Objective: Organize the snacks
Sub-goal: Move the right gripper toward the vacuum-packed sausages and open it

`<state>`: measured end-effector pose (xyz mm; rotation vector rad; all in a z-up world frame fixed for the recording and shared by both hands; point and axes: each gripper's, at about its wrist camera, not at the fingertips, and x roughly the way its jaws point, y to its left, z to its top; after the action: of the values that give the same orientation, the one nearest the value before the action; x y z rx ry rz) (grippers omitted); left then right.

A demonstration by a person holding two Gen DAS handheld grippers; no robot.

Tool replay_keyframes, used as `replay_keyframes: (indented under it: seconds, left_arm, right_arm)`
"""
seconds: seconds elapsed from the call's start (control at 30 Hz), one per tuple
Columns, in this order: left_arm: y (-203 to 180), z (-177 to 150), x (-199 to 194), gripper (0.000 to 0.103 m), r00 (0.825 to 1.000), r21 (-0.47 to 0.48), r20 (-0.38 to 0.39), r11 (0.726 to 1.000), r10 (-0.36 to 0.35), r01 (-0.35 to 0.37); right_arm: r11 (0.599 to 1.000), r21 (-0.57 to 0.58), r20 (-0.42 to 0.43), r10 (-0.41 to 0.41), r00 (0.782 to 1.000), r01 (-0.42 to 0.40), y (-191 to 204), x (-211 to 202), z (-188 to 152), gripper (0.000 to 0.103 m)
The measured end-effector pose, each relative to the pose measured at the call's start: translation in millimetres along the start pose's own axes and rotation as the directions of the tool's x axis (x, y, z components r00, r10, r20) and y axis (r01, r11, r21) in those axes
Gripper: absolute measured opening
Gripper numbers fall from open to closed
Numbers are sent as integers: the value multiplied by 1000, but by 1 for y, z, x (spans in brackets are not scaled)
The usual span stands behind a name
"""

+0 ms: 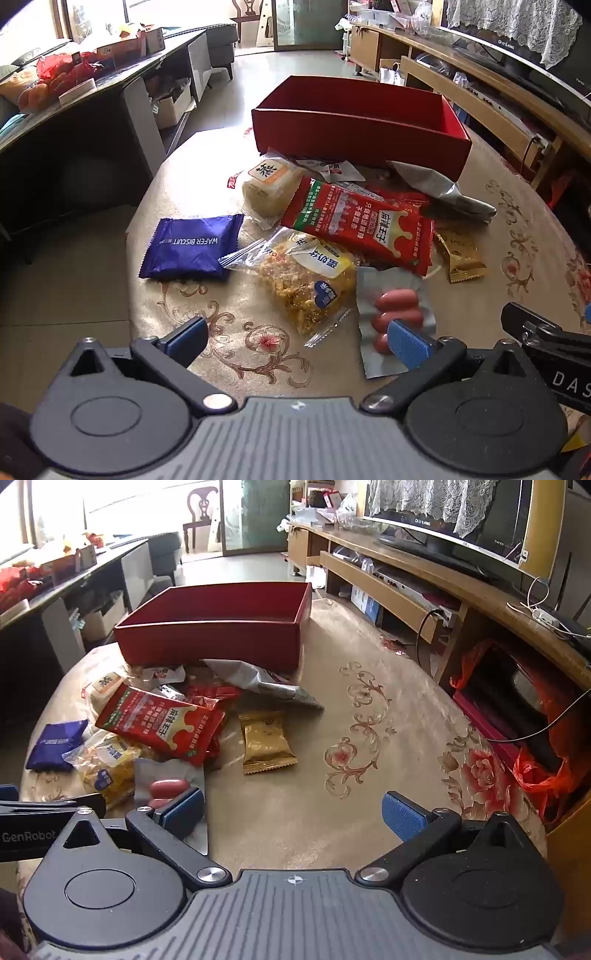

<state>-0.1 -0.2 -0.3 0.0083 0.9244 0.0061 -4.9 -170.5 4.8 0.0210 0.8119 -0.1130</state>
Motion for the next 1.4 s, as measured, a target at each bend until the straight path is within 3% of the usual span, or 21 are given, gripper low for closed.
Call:
replay_keyframes:
  seconds: [1.4]
  left_arm:
    - [2,-6,10,98,999,12,-32,1000,3,-3]
  right_arm:
    - [1000,1,-53,27,998,-27,3,12,-4,103]
